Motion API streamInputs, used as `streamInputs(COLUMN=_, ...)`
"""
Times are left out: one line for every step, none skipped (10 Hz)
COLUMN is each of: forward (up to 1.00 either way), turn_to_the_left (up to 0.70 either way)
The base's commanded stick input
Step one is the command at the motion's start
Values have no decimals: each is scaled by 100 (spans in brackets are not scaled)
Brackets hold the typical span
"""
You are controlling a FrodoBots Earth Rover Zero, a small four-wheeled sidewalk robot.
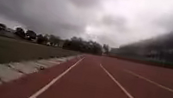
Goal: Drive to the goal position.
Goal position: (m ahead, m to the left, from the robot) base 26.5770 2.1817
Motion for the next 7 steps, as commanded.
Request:
streamInputs(forward=70, turn_to_the_left=1)
streamInputs(forward=70, turn_to_the_left=2)
streamInputs(forward=70, turn_to_the_left=6)
streamInputs(forward=70, turn_to_the_left=4)
streamInputs(forward=70, turn_to_the_left=3)
streamInputs(forward=70, turn_to_the_left=1)
streamInputs(forward=70, turn_to_the_left=0)
